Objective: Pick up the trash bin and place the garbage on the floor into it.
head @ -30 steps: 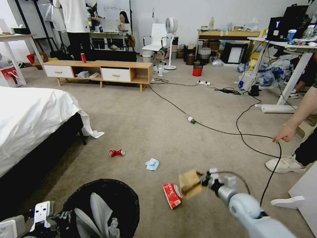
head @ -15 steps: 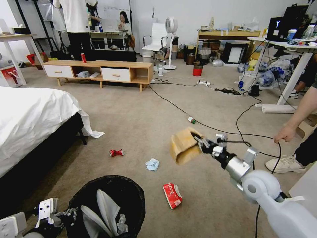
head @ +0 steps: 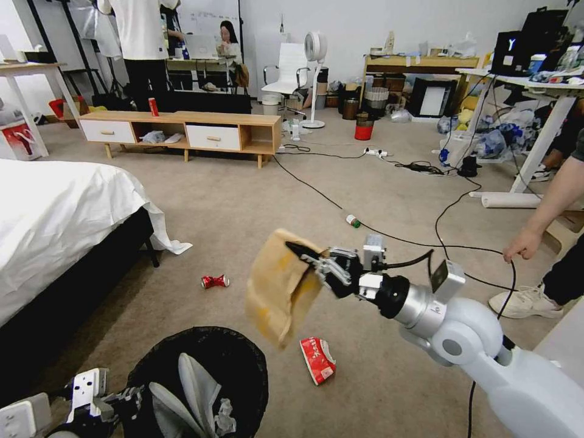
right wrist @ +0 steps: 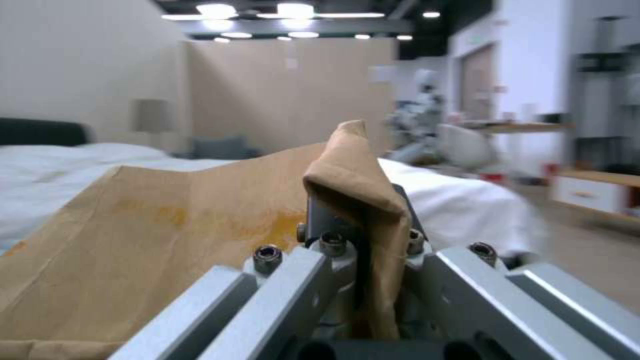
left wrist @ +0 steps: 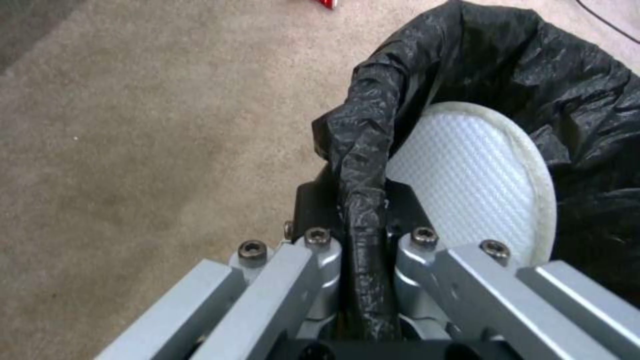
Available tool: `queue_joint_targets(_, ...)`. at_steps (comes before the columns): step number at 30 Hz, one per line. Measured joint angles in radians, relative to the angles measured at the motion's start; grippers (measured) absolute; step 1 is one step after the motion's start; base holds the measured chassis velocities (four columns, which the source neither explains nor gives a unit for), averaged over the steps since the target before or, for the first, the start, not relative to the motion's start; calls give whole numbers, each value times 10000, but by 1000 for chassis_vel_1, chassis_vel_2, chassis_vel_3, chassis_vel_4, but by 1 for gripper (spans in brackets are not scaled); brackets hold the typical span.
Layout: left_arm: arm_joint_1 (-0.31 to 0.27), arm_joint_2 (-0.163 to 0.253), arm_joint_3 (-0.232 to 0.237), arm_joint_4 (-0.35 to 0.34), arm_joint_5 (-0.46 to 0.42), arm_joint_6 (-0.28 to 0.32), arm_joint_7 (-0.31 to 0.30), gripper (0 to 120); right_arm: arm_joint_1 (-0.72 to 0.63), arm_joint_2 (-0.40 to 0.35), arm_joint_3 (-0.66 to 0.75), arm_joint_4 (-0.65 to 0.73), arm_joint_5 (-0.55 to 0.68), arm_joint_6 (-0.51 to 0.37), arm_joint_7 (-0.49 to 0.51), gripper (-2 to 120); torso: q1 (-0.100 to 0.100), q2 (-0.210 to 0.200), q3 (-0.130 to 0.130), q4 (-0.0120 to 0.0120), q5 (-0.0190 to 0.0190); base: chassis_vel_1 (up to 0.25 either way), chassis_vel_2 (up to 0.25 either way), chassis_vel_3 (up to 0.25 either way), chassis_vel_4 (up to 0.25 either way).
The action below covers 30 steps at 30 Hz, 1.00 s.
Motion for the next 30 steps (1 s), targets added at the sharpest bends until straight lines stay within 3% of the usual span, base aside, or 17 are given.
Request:
queue_joint_targets(2, 2, -12, 51, 0, 3, 0, 6, 4, 1055, 76, -1013, 109, 350, 29, -500, 0, 0, 1, -1, 2, -1, 0, 0, 0, 0)
queue_joint_targets(4, 2, -12, 51, 0, 3, 0, 6, 4, 1055, 76, -1013, 109, 350, 29, -500, 0, 0, 1, -1, 2, -1, 0, 0, 0, 0)
queue_joint_targets(7, -27, -28, 67, 0, 15, 0, 22, 4, 2754, 520, -3118, -64, 933, 50, -1188, 0, 0, 0, 0, 4, 0, 0, 0, 0, 0)
queue_joint_targets(20, -45, -80, 76, 0, -6, 0, 26, 4, 3531, 1136, -4682, -486, 860, 139, -1678, 0, 0, 0, 0, 3, 0, 0, 0, 0, 0)
queue_joint_targets(30, -26, -88, -4, 0, -140, 0, 14, 4, 3503, 1149, -5112, -976, 349, 245, -1839, 0, 0, 1, 0, 1, 1, 0, 0, 0, 0)
